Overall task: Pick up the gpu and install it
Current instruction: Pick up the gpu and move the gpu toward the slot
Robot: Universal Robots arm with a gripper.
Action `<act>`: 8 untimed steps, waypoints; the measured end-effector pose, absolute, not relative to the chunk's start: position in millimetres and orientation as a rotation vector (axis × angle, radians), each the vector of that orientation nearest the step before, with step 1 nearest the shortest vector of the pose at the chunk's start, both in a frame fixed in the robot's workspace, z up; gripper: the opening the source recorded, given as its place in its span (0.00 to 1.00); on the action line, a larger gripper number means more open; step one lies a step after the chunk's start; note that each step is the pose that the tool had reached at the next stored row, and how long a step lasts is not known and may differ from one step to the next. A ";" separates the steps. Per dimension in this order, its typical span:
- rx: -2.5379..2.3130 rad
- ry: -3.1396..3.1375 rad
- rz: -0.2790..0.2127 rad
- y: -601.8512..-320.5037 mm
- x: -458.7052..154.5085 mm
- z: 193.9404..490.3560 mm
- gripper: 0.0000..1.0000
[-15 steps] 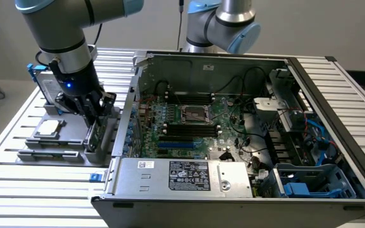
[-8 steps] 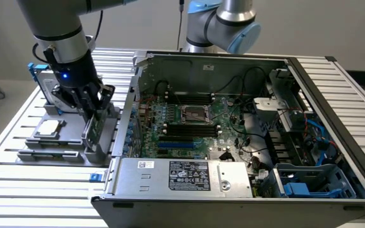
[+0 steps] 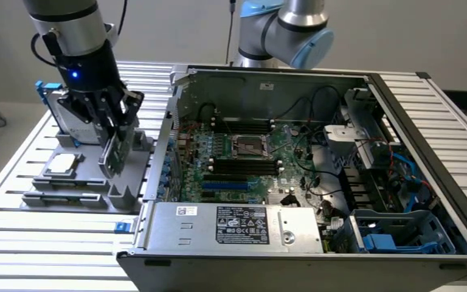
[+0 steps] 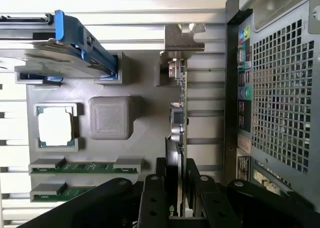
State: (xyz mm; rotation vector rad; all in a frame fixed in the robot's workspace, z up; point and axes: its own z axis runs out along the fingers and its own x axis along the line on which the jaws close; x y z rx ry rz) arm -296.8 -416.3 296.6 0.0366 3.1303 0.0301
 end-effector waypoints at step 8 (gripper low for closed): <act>0.037 3.130 0.030 -416.4 -294.7 332.9 0.26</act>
